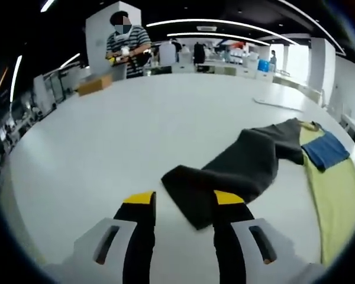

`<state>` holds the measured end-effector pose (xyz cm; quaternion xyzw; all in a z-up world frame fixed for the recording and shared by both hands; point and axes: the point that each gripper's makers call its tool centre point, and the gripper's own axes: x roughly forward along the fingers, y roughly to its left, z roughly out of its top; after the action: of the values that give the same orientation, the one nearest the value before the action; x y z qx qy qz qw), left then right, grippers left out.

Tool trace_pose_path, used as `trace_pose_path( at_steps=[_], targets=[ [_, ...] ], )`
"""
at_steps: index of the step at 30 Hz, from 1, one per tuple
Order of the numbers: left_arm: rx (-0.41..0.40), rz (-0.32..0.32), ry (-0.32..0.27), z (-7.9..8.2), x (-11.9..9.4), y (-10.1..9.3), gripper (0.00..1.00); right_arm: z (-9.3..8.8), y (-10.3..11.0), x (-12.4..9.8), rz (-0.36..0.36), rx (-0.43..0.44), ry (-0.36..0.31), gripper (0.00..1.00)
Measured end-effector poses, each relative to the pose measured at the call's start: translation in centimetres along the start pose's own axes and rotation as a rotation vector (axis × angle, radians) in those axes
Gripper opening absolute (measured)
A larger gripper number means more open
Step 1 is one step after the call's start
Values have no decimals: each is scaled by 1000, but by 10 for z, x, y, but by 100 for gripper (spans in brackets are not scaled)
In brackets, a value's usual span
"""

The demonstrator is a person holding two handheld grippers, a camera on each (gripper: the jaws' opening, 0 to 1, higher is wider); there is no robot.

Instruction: Fold the garment on the visible template until the final outline fits inside the template.

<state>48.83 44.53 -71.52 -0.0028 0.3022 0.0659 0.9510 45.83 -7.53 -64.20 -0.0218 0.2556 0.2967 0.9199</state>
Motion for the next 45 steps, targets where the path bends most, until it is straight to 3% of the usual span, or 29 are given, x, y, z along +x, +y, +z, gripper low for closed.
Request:
trace_pose_path(
  at_steps=[7, 19, 26, 31, 35, 40, 42, 43, 45],
  targets=[
    [3, 37, 44, -16, 0, -3, 28, -1, 0, -2, -5, -1, -3, 99],
    [-59, 59, 50, -32, 5, -2, 17, -3, -3, -5, -17, 6, -8, 99],
    [-168, 67, 50, -34, 5, -6, 11, -4, -5, -6, -30, 8, -8, 99],
    [-186, 89, 42, -33, 5, -6, 10, -6, -3, -5, -24, 6, 0, 99],
    [-275, 116, 19, -35, 3, -5, 6, -7, -2, -4, -26, 4, 3, 99],
    [-330, 116, 14, -36, 4, -1, 0, -9, 0, -3, -26, 2, 8, 99],
    [-321, 115, 23, -35, 4, -2, 0, -10, -1, -3, -27, 4, 7, 99],
    [-271, 122, 26, -33, 3, 0, 0, -10, -1, -3, -28, 4, 8, 99],
    [-279, 115, 10, -29, 1, -1, 0, -9, -2, -3, -29, 2, 6, 99]
  ],
)
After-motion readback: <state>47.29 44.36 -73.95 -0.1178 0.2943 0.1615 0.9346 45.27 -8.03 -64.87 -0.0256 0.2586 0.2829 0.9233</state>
